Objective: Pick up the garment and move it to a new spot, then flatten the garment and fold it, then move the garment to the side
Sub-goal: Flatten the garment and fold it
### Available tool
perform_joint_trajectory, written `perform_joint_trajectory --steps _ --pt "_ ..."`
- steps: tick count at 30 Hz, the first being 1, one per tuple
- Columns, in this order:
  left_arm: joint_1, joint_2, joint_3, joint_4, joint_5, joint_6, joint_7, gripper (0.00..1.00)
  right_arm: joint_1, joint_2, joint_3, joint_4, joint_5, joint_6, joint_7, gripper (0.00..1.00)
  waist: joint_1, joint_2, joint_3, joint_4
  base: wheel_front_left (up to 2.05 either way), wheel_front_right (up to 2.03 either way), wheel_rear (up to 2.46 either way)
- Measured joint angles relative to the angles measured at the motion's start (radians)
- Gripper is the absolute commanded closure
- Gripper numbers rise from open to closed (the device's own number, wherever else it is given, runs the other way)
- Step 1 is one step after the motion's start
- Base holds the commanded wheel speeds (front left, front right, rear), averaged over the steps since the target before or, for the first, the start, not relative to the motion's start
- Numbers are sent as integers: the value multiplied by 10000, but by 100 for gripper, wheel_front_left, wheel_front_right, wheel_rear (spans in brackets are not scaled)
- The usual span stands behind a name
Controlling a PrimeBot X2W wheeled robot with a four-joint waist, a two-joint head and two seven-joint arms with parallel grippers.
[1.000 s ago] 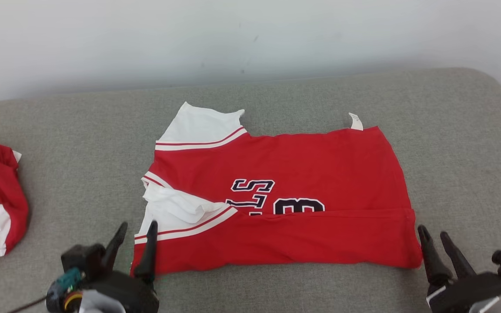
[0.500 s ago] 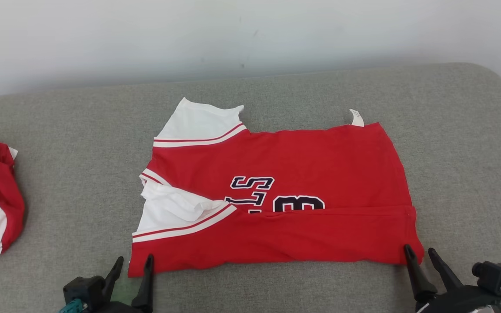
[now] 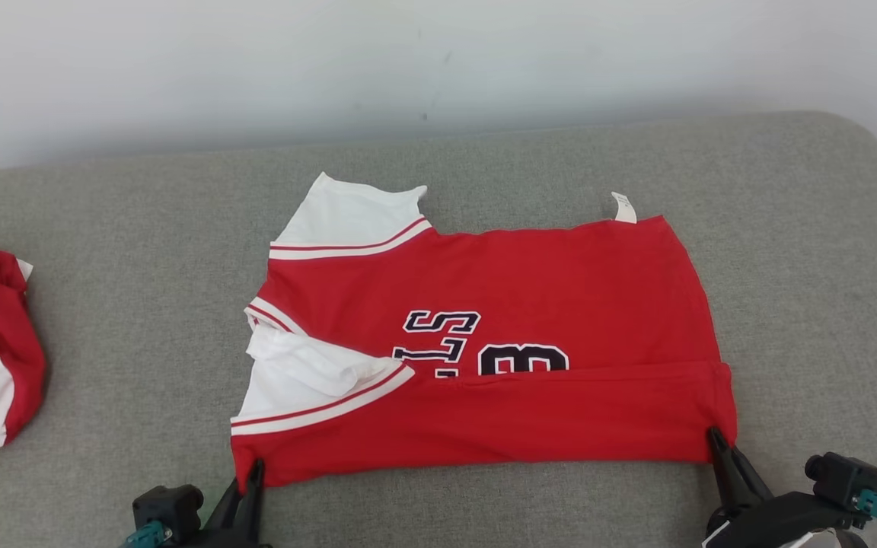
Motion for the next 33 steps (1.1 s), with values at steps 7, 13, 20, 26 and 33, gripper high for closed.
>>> perform_joint_trajectory --steps 7,13,20,26,33 --pt "737 -61 357 -447 12 8 -31 100 802 159 -257 -454 309 0 -234 100 0 0 -352 27 0 0 0" --pt "1998 -244 719 -1540 104 288 -31 100 1710 10 -627 -1099 353 0 -79 100 -1 0 -590 32 0 0 0" --pt "2814 -389 665 -2059 115 420 -31 100 2338 73 -1133 -1519 84 0 412 100 0 0 -646 148 0 0 0" --pt "2856 -408 859 -2598 493 654 -31 0 2476 190 -1490 -1891 -917 0 -44 0 0 0 -839 260 0 0 0" --pt "3397 -729 2073 -4196 1801 811 -31 0 2465 385 -1779 -2846 -2353 0 -639 0 0 0 -1197 314 0 0 0"
